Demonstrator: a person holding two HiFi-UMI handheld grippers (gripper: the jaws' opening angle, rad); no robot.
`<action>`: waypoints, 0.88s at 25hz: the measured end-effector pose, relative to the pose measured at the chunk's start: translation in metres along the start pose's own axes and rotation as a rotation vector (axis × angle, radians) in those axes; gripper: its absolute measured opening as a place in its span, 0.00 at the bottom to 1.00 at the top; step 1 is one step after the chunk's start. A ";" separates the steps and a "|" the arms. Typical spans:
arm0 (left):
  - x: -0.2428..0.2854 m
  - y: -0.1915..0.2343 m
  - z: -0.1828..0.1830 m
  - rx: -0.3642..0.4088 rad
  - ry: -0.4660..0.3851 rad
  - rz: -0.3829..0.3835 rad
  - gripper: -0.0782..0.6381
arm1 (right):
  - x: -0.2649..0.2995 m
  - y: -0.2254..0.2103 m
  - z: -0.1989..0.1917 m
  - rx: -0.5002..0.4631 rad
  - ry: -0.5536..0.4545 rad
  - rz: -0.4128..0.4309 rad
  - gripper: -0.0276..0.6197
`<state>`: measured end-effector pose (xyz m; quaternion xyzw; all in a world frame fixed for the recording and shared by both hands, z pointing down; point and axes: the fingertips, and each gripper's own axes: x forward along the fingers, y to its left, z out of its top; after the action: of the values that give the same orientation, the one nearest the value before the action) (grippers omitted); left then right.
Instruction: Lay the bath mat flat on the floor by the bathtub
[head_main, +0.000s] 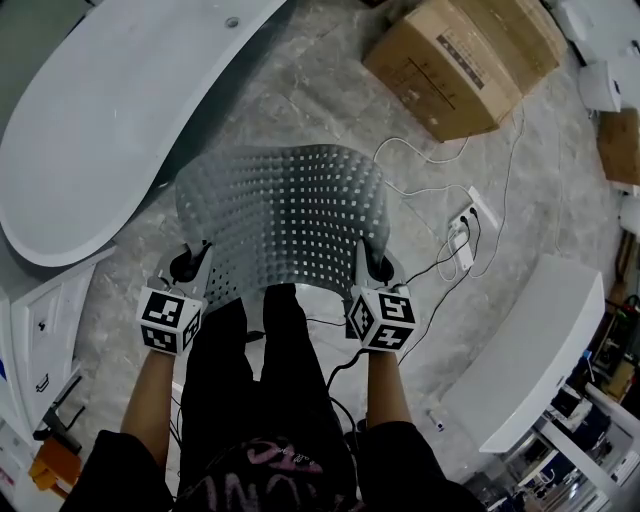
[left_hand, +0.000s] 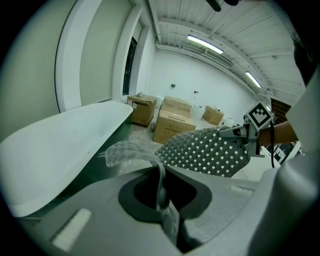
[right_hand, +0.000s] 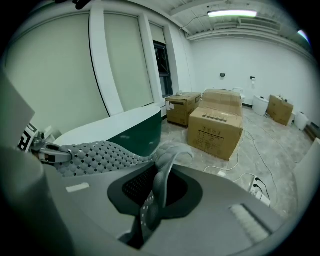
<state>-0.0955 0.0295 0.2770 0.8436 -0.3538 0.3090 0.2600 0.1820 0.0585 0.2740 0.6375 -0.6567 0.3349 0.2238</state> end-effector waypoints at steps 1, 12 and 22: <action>0.004 0.002 -0.003 -0.007 0.000 0.004 0.13 | 0.005 0.000 -0.001 -0.004 0.002 0.002 0.12; 0.059 0.036 -0.055 -0.062 0.021 0.041 0.13 | 0.073 0.024 -0.040 -0.039 0.021 0.051 0.12; 0.113 0.064 -0.100 -0.052 0.044 0.049 0.13 | 0.128 0.027 -0.081 -0.041 0.048 0.065 0.12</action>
<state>-0.1150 0.0064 0.4381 0.8206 -0.3766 0.3244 0.2820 0.1331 0.0285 0.4171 0.6029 -0.6783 0.3438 0.2414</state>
